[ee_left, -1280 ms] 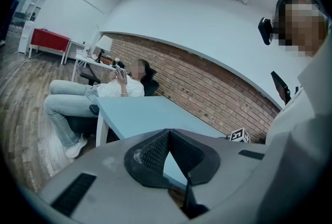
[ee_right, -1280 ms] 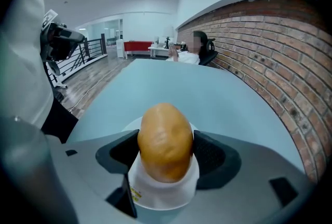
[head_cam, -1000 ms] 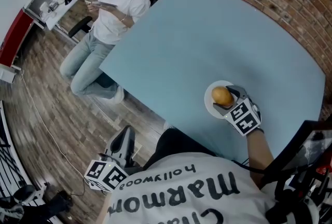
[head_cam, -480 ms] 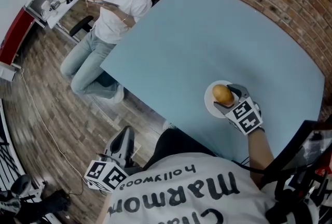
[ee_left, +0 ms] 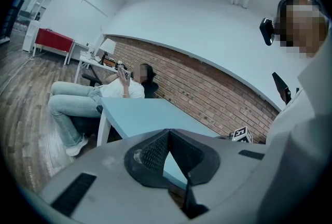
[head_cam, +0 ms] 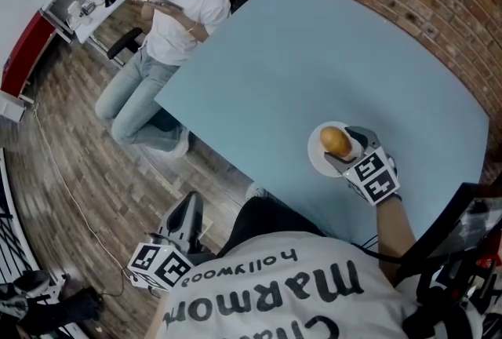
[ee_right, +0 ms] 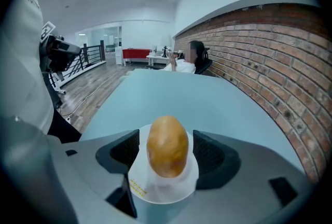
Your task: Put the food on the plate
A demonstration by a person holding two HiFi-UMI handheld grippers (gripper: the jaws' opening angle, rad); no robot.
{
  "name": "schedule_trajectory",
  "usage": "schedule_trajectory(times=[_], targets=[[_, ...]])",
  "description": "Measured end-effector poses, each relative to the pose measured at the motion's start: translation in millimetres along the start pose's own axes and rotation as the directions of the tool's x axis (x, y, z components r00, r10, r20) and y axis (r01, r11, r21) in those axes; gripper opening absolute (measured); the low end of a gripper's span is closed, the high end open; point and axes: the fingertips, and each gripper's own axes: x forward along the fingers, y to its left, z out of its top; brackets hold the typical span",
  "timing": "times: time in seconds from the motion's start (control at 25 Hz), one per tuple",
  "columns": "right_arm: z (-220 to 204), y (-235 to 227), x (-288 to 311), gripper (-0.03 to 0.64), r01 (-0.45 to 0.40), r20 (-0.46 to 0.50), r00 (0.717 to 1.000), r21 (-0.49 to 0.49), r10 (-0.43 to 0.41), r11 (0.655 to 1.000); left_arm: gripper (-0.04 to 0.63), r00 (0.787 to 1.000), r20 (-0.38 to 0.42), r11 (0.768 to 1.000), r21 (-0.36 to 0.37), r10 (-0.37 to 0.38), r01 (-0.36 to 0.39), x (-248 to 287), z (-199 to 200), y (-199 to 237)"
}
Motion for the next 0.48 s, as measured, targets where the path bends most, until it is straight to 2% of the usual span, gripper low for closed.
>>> schedule_trajectory(times=[0.24, 0.48], targets=[[2.4, -2.8, -24.0, 0.314, 0.027, 0.041, 0.999, 0.032, -0.029, 0.999, 0.006, 0.999, 0.005, 0.999, 0.019, -0.038, 0.038, -1.8, -5.9, -11.9], [-1.0, 8.4, -50.6, 0.314, -0.009, 0.091, 0.996, 0.068, 0.003, 0.998, 0.006, 0.997, 0.005, 0.997, 0.029, -0.077, 0.077, -3.7, -15.4, -30.7]])
